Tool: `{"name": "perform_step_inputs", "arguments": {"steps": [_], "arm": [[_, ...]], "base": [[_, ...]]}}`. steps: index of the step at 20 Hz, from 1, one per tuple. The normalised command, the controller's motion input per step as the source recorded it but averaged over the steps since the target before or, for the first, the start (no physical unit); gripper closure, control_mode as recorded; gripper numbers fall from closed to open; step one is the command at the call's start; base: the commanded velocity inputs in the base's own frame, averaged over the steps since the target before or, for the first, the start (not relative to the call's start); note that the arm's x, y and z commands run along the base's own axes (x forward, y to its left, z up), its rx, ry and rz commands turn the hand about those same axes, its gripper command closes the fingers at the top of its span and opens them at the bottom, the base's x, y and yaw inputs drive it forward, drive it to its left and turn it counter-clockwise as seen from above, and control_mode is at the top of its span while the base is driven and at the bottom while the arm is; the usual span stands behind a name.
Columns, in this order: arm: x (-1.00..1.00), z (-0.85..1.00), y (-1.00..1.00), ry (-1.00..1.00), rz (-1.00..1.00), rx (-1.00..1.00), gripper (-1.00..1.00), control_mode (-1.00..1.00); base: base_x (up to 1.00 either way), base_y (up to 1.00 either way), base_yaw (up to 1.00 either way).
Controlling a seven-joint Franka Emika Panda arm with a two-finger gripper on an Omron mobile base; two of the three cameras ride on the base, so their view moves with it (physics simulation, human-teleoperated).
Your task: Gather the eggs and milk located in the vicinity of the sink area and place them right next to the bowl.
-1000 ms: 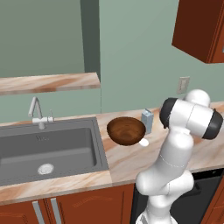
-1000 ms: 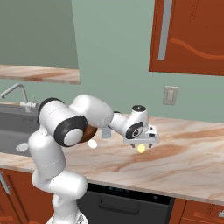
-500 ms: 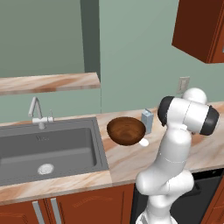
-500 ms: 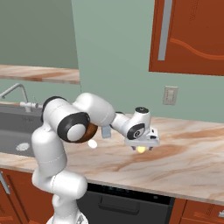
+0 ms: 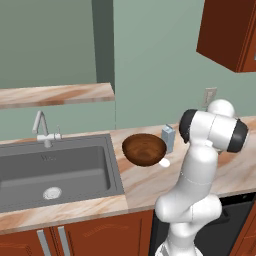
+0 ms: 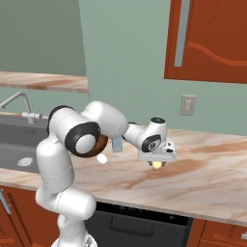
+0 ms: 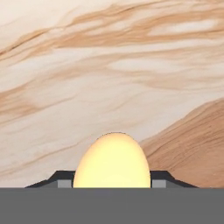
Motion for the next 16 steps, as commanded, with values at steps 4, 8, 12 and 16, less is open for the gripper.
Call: {"name": "perform_step_inputs", "arguments": {"steps": [4, 8, 12, 16], "arm": [[-0.36, 0.15, 0.0, 0.0, 0.0, 0.0, 1.0, -1.0], [-0.64, 0.55, 0.33, -0.07, 0.04, 0.0, 1.0, -1.0], [-0.51, 0.51, 0.56, -0.07, 0.06, 0.0, 1.0, -1.0], [-0.38, 0.13, 0.81, -0.05, 0.04, 0.0, 1.0, -1.0]], "base": [[0.0, 0.0, 0.0], [0.0, 0.0, 0.0], [0.0, 0.0, 0.0], [0.0, 0.0, 0.0]]}}
